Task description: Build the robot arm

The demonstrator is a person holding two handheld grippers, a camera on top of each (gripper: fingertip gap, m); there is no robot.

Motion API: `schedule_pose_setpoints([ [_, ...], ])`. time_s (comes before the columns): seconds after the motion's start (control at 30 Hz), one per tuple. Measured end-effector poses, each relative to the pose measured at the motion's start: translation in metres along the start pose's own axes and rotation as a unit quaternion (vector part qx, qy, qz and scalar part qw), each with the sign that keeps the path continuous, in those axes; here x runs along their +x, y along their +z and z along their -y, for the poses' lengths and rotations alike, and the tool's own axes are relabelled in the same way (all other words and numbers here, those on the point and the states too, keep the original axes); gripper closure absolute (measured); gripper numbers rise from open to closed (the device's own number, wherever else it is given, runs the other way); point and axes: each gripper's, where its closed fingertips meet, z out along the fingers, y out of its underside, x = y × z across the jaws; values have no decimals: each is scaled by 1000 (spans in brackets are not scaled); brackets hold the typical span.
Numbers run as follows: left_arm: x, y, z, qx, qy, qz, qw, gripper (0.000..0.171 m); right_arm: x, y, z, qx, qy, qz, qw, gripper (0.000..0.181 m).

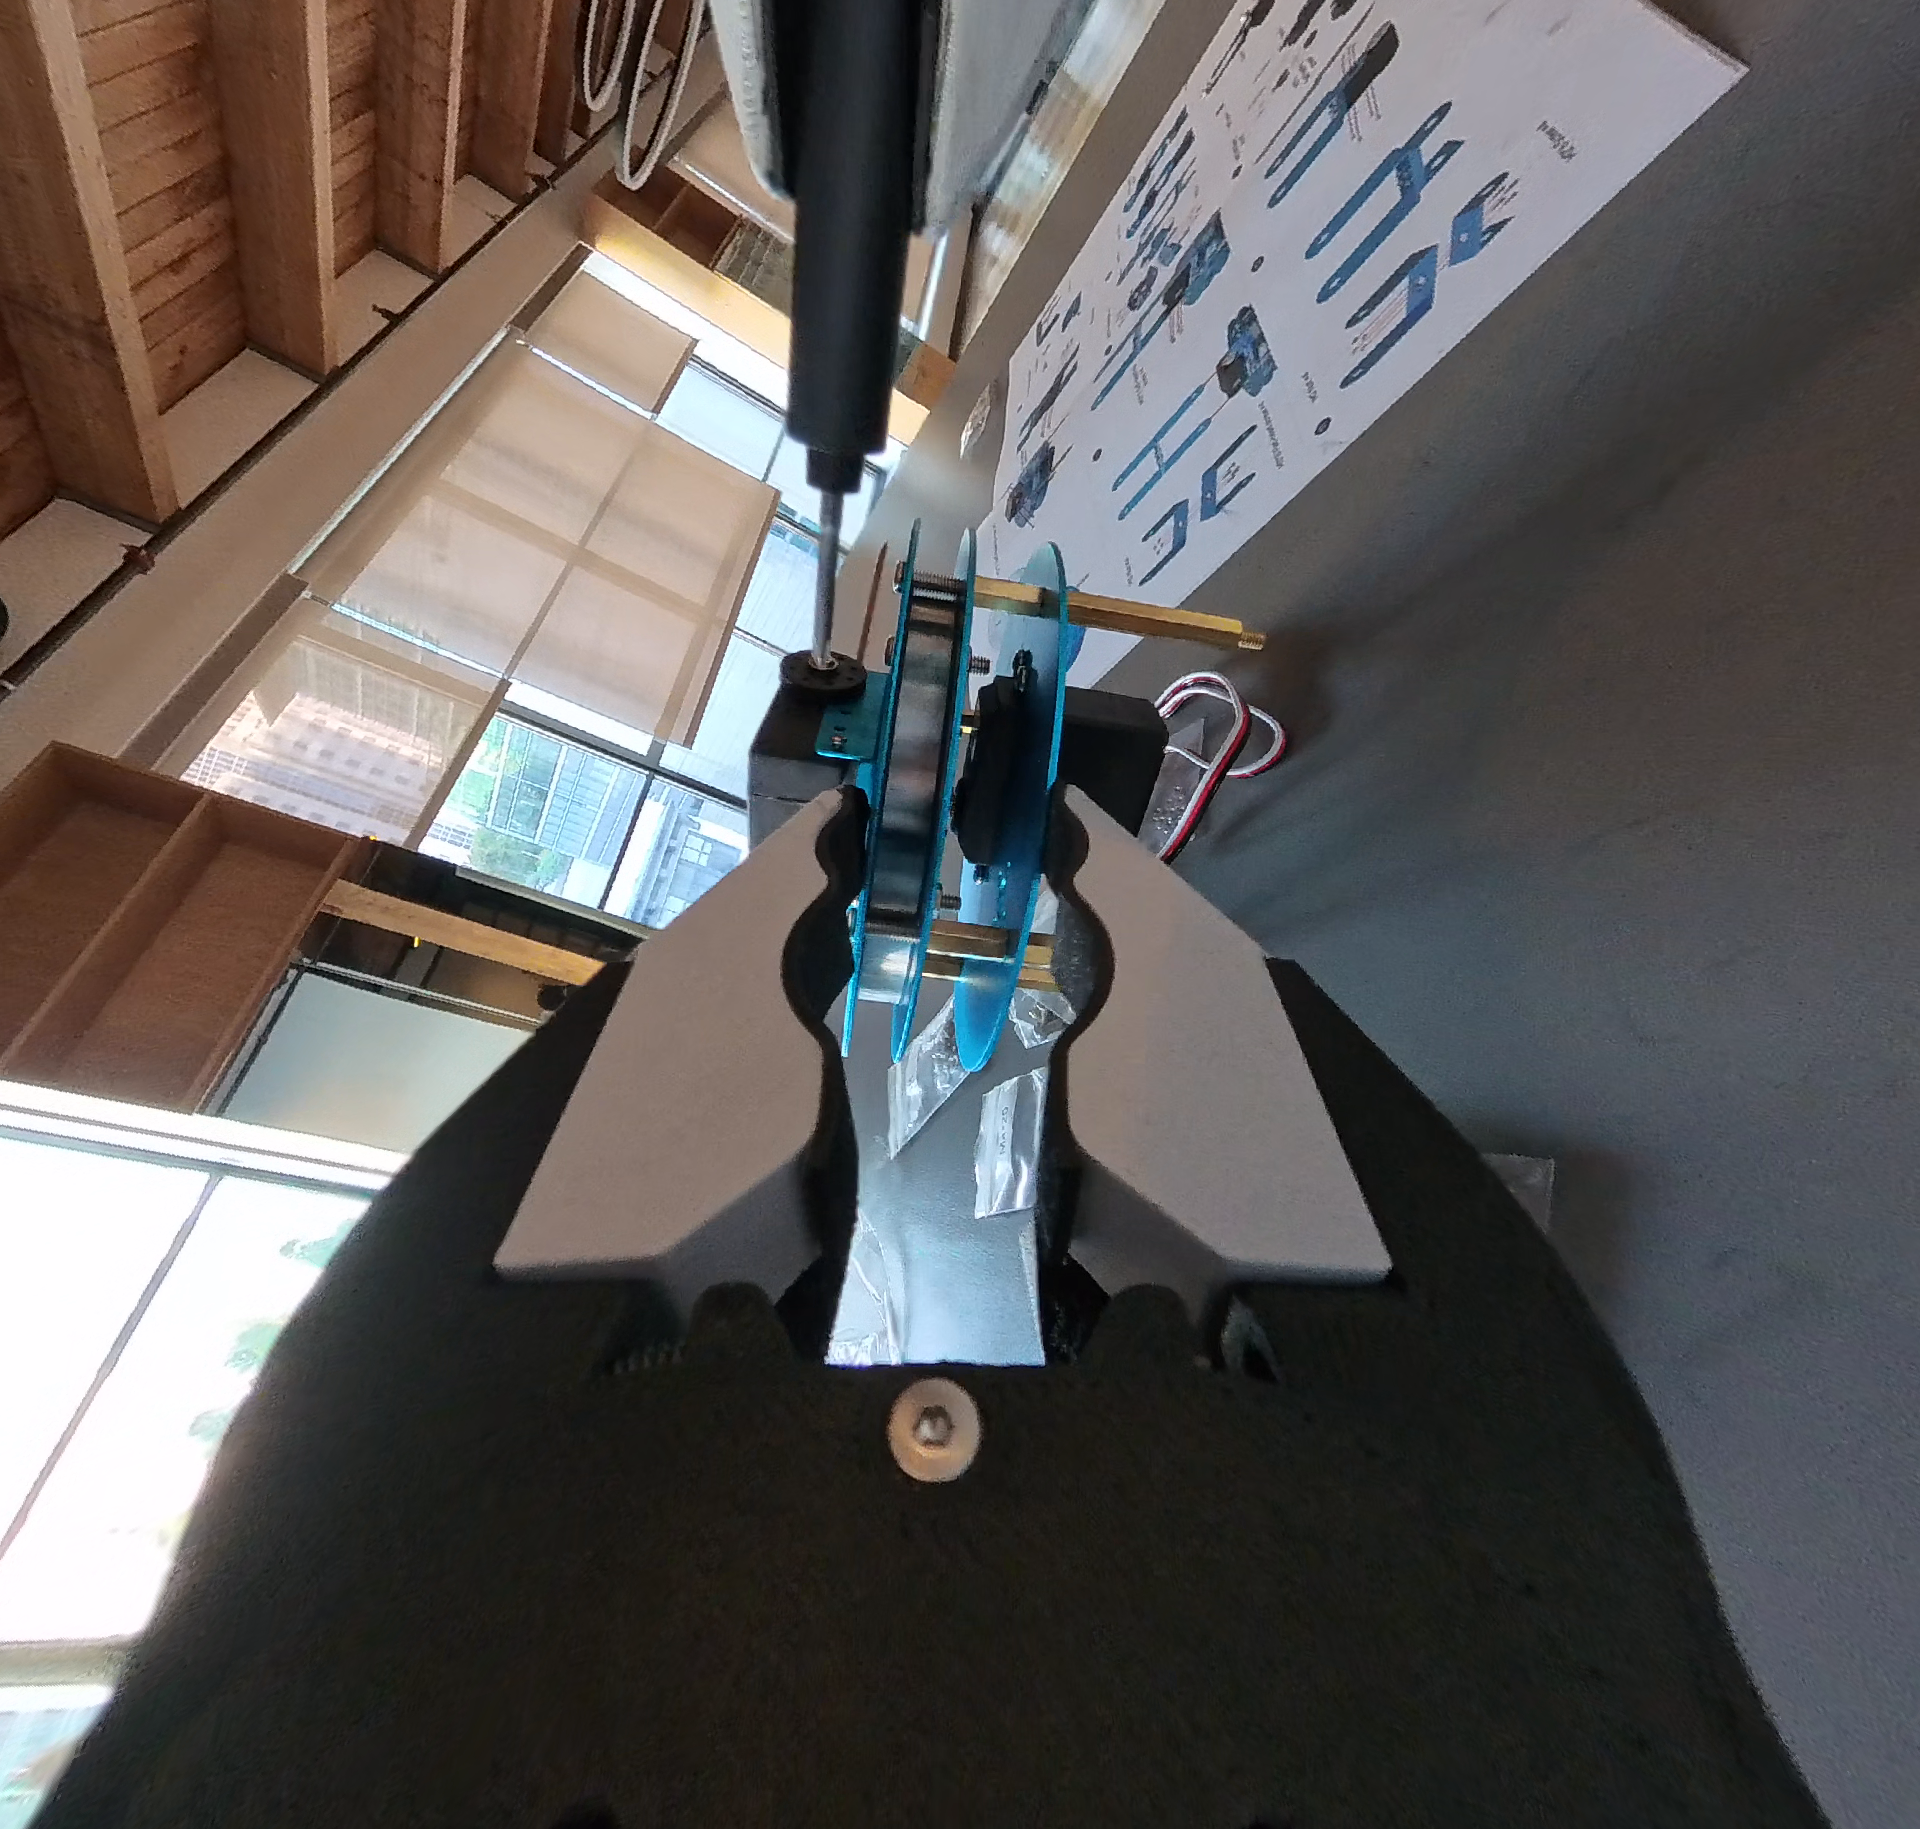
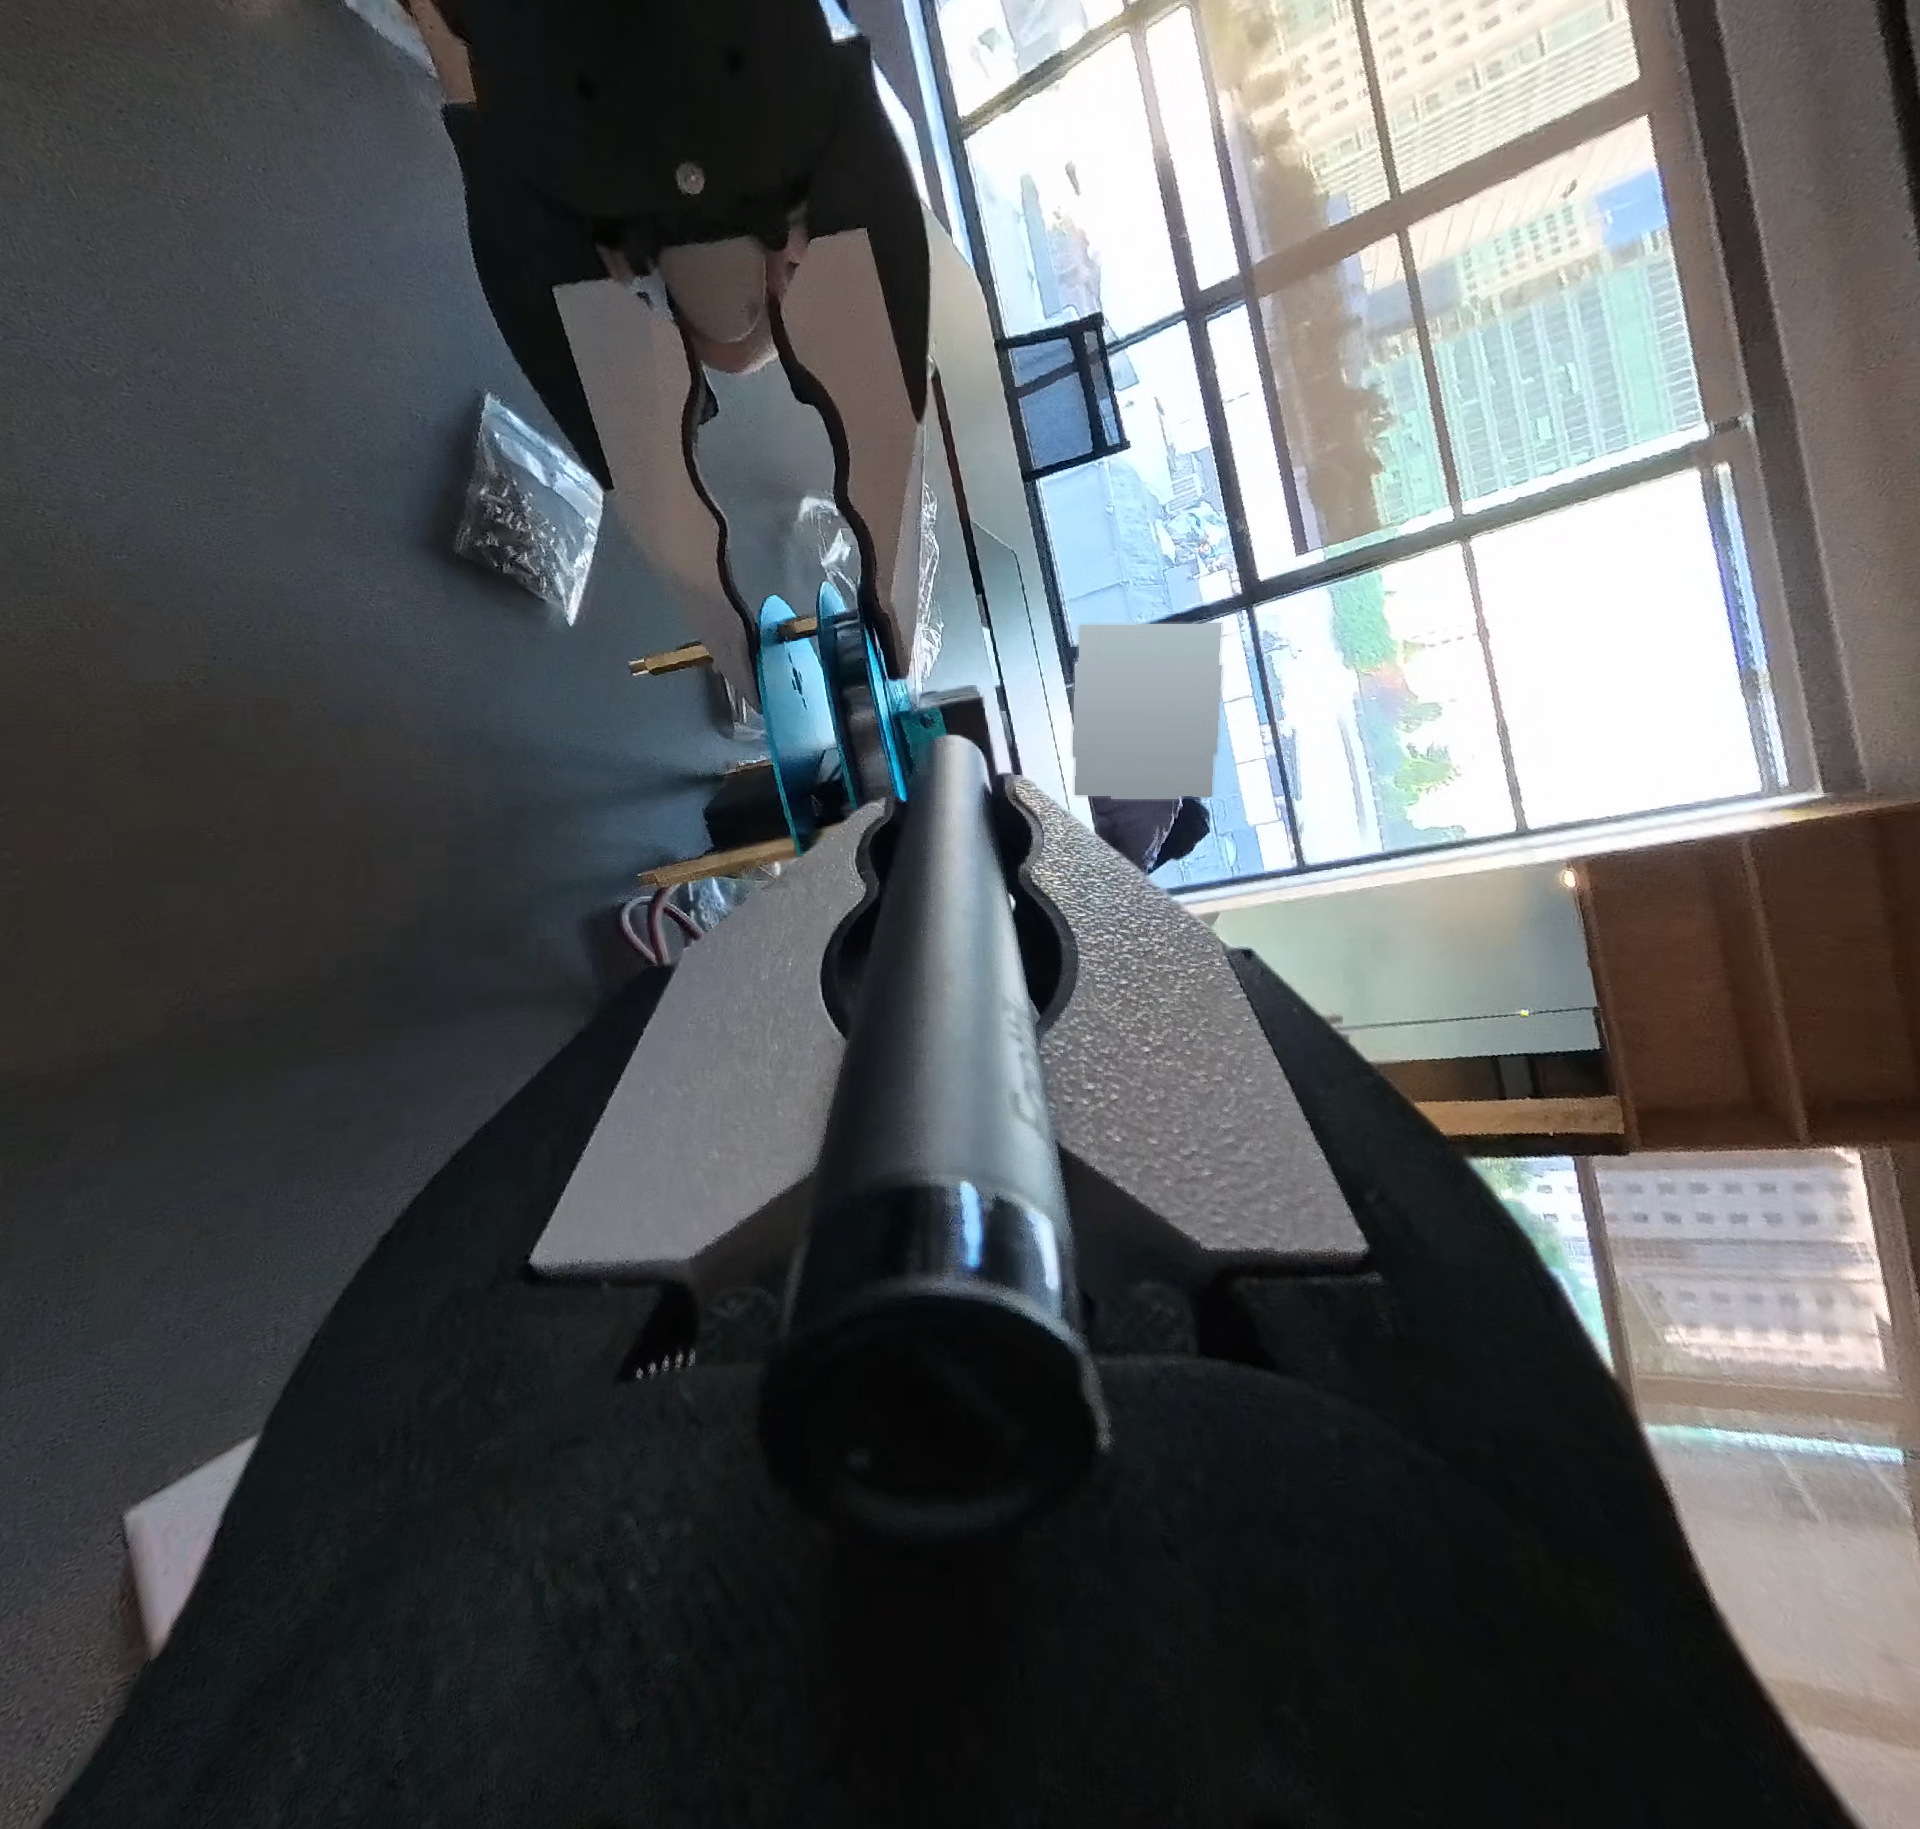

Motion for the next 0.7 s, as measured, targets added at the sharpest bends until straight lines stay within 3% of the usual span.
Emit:
schedule_pose_setpoints([
  [0.7, -2, 0, 0, 6, -16, -5, 1000, 138, -4, 14, -2, 28, -25, 22, 999, 165],
])
